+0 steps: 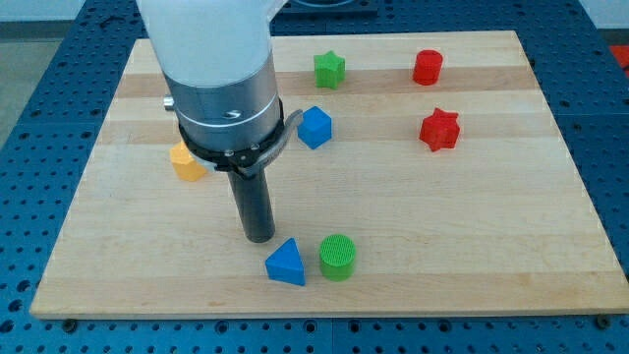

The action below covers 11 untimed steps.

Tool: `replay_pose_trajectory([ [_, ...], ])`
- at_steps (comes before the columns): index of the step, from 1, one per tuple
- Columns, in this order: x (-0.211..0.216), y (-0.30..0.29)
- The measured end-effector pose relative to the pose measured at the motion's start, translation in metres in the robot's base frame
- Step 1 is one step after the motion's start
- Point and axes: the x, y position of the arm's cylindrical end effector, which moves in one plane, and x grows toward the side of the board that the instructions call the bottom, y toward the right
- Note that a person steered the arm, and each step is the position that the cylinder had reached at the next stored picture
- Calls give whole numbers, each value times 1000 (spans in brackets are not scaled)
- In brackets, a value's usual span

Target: Move the red star down a bit

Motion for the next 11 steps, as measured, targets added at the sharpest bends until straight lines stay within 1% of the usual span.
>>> replay_pose_trajectory([
  [1, -6, 26],
  [3, -16, 195],
  [4, -52, 268],
  [5, -88, 303],
  [6, -138, 305],
  [7, -165, 280],
  [8, -165, 220],
  [9, -149, 167],
  [10, -115, 146],
  [11, -128, 151],
])
